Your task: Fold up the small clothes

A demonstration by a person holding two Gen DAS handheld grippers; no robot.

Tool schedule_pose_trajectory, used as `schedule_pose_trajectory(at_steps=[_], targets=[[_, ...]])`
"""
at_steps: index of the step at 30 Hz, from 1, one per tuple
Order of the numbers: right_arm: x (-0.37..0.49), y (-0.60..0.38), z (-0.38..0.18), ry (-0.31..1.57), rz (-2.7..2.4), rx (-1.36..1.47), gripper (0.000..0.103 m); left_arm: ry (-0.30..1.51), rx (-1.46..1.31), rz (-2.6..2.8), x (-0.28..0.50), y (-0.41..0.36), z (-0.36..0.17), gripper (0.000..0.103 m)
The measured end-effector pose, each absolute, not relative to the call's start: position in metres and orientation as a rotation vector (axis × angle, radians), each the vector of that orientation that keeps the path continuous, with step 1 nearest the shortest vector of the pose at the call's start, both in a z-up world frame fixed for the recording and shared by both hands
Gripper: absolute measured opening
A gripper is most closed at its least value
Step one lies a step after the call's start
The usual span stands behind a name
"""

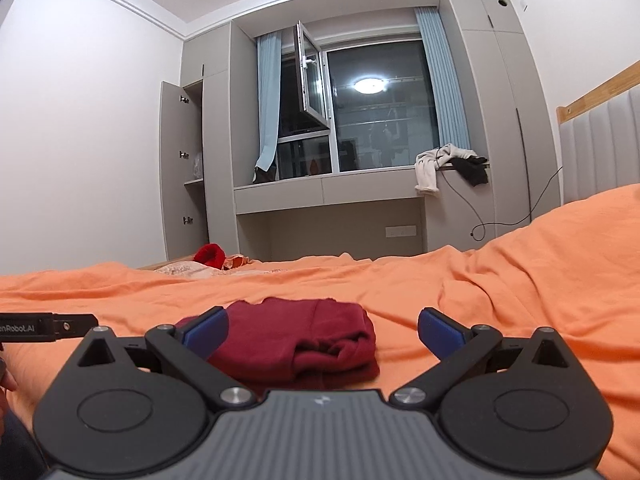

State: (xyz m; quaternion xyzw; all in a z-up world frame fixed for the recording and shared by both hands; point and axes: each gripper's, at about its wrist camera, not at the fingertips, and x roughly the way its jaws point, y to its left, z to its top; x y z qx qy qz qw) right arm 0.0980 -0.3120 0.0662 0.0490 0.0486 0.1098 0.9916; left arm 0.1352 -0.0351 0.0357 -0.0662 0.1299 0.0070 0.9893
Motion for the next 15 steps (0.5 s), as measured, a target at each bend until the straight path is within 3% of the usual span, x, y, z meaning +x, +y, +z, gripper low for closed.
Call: schedule_pose_trajectory(at_steps=[15], targets=[[0.024,-0.293,0.041,0.138,0.154,0.005,0.103,0.315,-0.070,-0.009,0.052,-0.036,0.008,0.102]])
